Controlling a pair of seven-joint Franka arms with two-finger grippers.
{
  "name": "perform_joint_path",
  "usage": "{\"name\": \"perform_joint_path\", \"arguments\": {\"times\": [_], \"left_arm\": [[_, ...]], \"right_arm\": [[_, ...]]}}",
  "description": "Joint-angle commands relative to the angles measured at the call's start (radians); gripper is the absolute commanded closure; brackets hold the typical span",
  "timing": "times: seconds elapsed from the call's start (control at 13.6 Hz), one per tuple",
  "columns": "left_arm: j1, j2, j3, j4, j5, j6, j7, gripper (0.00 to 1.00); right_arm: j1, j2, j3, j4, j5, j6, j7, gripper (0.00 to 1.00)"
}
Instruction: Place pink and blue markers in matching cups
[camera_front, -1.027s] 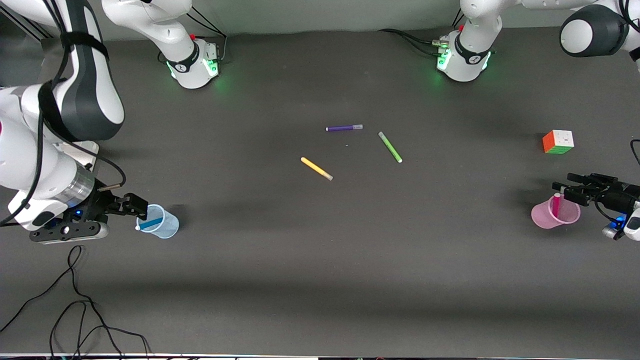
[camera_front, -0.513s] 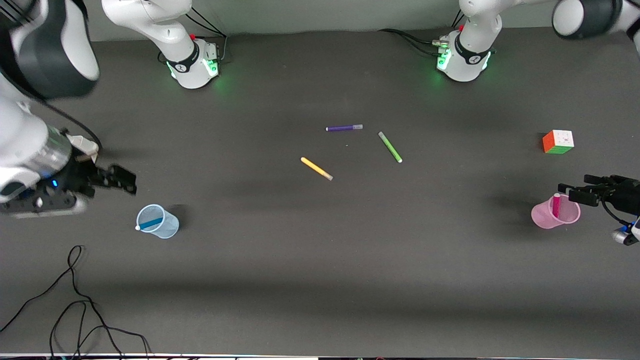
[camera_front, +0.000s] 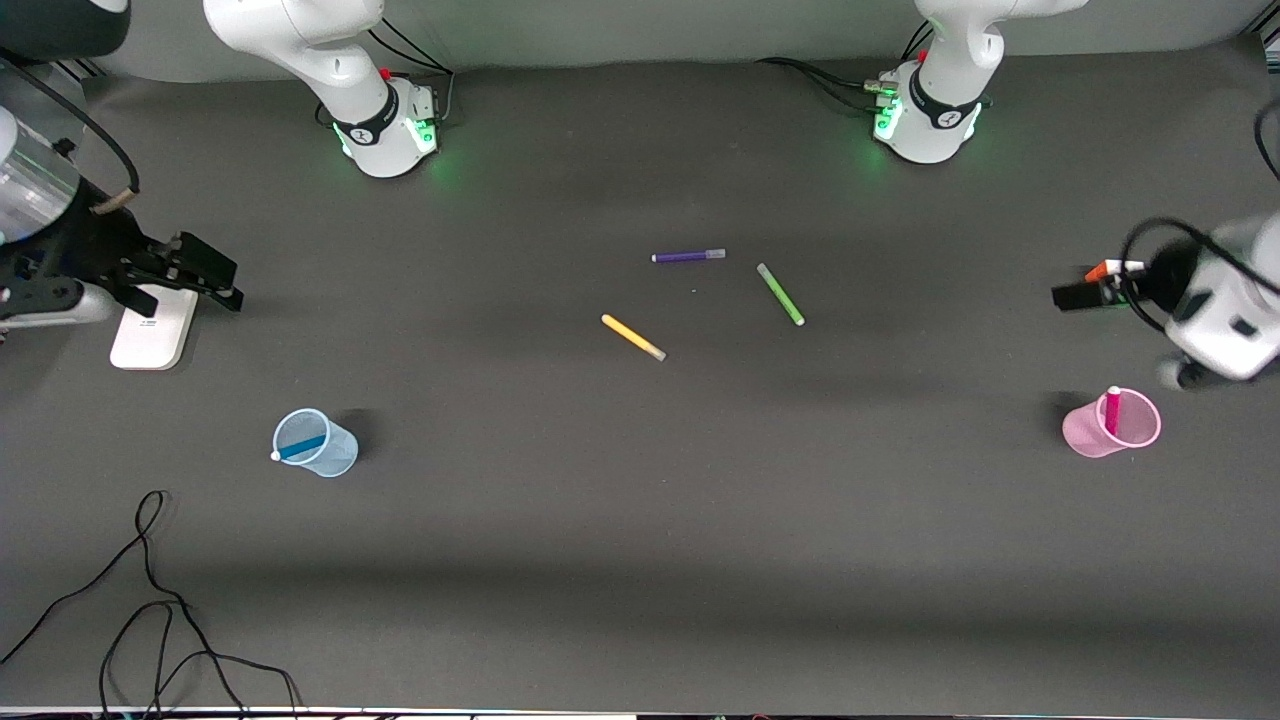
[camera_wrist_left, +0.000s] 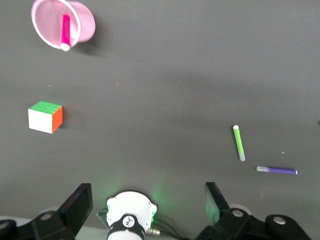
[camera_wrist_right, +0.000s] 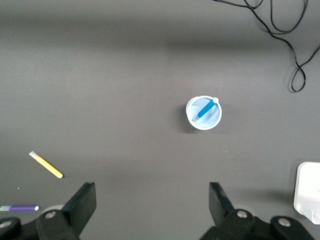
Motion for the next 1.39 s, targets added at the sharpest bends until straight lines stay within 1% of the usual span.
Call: {"name": "perform_joint_path", "arguments": {"times": [0.0, 0.07, 0.22, 0.29, 0.37, 0.59, 0.88, 0.95, 1.1, 1.25, 1.32], "left_arm": [[-0.004, -0.071, 0.012, -0.088, 0.031, 0.109, 0.011, 0.0], [-0.007, -0.1, 0.012, -0.132, 0.034, 0.156, 0.023, 0.0], [-0.01, -0.221, 0.012, -0.298, 0.063, 0.279, 0.072, 0.0], [-0.014, -0.272, 0.012, -0.359, 0.068, 0.308, 0.077, 0.0], [-0.007, -0.281, 0.009, -0.363, 0.078, 0.307, 0.081, 0.0], [-0.007, -0.261, 0.015, -0.311, 0.099, 0.301, 0.147, 0.0], [-0.034, -0.246, 0.028, -0.279, 0.099, 0.299, 0.133, 0.0], [-0.043, -0.238, 0.029, -0.271, 0.099, 0.279, 0.129, 0.0], [-0.037, -0.237, 0.028, -0.266, 0.099, 0.27, 0.127, 0.0], [-0.033, -0.237, 0.028, -0.262, 0.099, 0.275, 0.129, 0.0], [-0.033, -0.237, 0.028, -0.257, 0.099, 0.268, 0.129, 0.0]], "right_arm": [[-0.011, -0.029, 0.016, -0.043, 0.007, 0.01, 0.023, 0.0], [-0.011, -0.027, 0.016, -0.046, 0.007, 0.01, 0.024, 0.0], [-0.006, -0.029, 0.016, -0.075, 0.009, 0.021, 0.024, 0.0], [-0.005, -0.032, 0.016, -0.075, 0.007, 0.021, 0.024, 0.0], [-0.005, -0.034, 0.016, -0.077, 0.007, 0.018, 0.024, 0.0], [-0.005, -0.043, 0.016, -0.075, 0.007, 0.008, 0.023, 0.0], [-0.006, -0.041, 0.016, -0.072, 0.012, 0.008, 0.024, 0.0], [-0.006, -0.038, 0.016, -0.068, 0.013, 0.008, 0.024, 0.0], [-0.006, -0.043, 0.016, -0.066, 0.018, 0.008, 0.027, 0.0], [-0.009, -0.061, 0.034, -0.067, 0.019, 0.002, 0.035, 0.0], [-0.011, -0.07, 0.041, -0.067, 0.021, -0.013, 0.072, 0.0]]}}
